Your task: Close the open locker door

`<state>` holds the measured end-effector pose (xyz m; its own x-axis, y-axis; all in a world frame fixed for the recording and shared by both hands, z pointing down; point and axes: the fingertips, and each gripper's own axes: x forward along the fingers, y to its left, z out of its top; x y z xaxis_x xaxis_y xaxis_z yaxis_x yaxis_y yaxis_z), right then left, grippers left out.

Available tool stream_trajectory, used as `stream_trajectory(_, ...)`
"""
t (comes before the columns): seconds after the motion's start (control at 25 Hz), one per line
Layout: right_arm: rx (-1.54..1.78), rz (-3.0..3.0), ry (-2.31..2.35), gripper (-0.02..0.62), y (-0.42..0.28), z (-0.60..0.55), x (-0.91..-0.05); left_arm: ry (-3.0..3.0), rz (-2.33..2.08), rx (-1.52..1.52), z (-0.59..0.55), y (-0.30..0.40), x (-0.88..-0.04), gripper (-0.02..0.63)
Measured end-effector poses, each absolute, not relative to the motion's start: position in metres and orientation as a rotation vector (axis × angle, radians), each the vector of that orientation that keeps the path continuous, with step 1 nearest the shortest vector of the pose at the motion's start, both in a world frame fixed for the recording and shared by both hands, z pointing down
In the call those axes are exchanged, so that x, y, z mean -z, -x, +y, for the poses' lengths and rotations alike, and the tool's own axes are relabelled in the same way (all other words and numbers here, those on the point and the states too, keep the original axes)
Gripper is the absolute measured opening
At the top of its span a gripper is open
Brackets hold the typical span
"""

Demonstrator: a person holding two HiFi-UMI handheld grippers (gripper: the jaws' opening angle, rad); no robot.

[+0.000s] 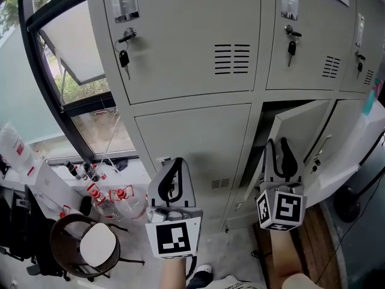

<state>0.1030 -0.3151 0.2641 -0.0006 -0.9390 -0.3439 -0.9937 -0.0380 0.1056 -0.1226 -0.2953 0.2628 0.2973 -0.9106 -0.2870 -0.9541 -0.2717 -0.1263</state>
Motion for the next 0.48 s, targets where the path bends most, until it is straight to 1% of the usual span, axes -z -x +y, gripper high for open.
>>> stream_trajectory(0.48,-0.491,2.072,2.078,0.123,-0.097,-0.334,-0.263,2.264,1.731,-0.221,-0.299,0.133,-0.262,0.005)
